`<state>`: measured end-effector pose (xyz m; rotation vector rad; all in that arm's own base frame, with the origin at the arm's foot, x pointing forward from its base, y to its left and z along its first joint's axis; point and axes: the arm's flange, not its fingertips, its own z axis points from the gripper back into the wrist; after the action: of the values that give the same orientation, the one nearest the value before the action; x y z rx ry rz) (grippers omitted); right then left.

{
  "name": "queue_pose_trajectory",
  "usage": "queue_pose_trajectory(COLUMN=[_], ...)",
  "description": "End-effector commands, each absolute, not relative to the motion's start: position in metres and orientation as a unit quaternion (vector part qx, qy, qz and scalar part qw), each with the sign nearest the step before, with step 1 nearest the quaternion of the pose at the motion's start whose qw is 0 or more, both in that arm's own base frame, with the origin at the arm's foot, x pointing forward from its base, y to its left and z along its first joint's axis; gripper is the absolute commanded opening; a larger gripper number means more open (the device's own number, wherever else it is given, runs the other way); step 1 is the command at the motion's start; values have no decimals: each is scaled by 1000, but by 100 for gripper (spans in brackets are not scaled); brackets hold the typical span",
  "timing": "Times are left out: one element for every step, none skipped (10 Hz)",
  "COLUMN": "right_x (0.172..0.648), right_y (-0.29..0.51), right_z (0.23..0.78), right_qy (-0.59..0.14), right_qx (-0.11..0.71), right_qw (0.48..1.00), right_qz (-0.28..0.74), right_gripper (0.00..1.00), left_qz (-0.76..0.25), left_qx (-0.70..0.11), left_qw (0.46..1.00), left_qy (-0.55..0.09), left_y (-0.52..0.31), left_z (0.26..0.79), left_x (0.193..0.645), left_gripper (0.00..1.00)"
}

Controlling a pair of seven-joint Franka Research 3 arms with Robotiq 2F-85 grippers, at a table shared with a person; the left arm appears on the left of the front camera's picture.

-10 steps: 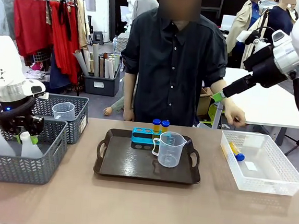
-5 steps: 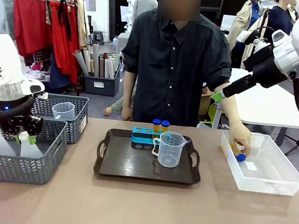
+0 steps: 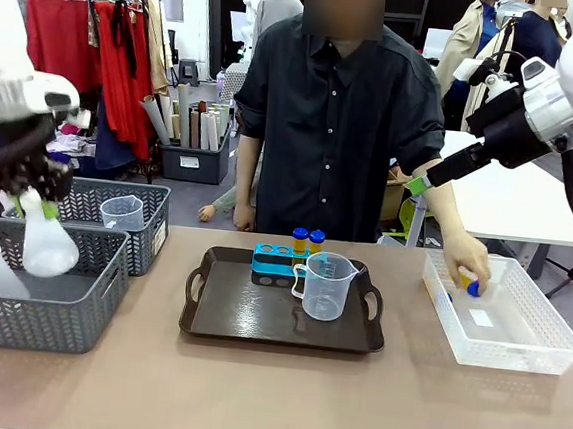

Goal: Prepare the laboratory tools.
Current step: Pick up one Small flask and place it on the Handle tray.

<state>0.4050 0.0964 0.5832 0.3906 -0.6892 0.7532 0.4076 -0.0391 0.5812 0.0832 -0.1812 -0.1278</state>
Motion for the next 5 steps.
queue_pose_trajectory(right_x=[405, 405, 405, 405, 405], right_y=[96, 96, 96, 96, 96], right_z=[584, 584, 584, 584, 584], right_qy=[-329, -329, -329, -329, -329], right_qx=[193, 193, 193, 193, 193], right_qw=[852, 852, 852, 852, 852], right_qz=[358, 358, 358, 358, 358], right_gripper=[100, 100, 100, 100, 100], left_qz=[-59, -70, -101, -143, -181], left_qx=[83, 79, 73, 54, 38], left_qw=[987, 984, 980, 974, 965], left_qy=[-128, -140, -154, -168, -185], left_y=[-55, -67, -86, -106, -125], left_z=[636, 668, 701, 726, 745], left_x=[405, 401, 397, 396, 395], left_gripper=[0, 0, 0, 0, 0])
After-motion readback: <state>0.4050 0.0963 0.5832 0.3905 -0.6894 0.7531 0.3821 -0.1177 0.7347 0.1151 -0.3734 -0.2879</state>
